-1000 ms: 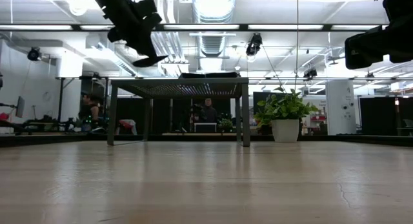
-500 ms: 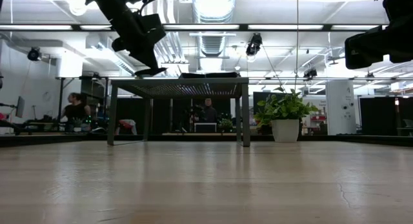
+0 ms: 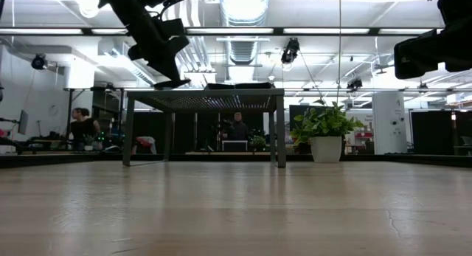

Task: Pick & Place Mini shaped plates
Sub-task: Stack the black drop-shaped plate on top of the black drop-shaped plates on the shelf

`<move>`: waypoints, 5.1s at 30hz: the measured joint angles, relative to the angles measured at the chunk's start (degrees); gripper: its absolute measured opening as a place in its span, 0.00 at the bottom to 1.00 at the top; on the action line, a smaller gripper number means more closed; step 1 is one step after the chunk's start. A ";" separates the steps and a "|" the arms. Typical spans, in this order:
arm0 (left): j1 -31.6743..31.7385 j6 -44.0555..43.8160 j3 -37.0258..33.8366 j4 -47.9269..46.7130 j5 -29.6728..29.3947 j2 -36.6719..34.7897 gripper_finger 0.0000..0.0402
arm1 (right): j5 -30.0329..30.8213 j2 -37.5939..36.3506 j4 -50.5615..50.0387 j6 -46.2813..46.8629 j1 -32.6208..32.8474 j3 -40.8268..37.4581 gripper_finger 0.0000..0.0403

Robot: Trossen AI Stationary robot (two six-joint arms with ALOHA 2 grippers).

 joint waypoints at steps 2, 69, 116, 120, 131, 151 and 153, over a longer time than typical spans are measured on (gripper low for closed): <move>0.01 0.01 -0.22 0.02 0.21 0.00 0.00 | 0.00 0.01 0.02 0.00 0.00 0.00 0.16; -34.54 -18.68 -0.72 -3.03 11.27 -4.55 0.26 | -0.01 -0.01 0.02 0.00 0.00 -0.02 0.16; -61.29 -44.69 -7.58 22.29 7.82 12.89 0.25 | -0.01 0.01 0.02 0.00 0.01 -0.02 0.16; -63.29 -52.14 -6.48 22.67 9.78 16.27 0.25 | 0.00 0.01 0.02 0.00 0.00 -0.01 0.16; -67.46 -67.93 -1.61 22.77 18.27 24.02 0.25 | -0.02 -0.01 0.00 0.00 0.00 -0.02 0.16; -70.35 -78.47 1.27 13.03 21.15 28.20 0.25 | 0.00 0.01 0.00 0.00 0.00 -0.02 0.16; -70.35 -78.51 1.93 10.83 21.16 28.33 0.25 | -0.02 0.01 0.00 0.00 0.02 0.00 0.16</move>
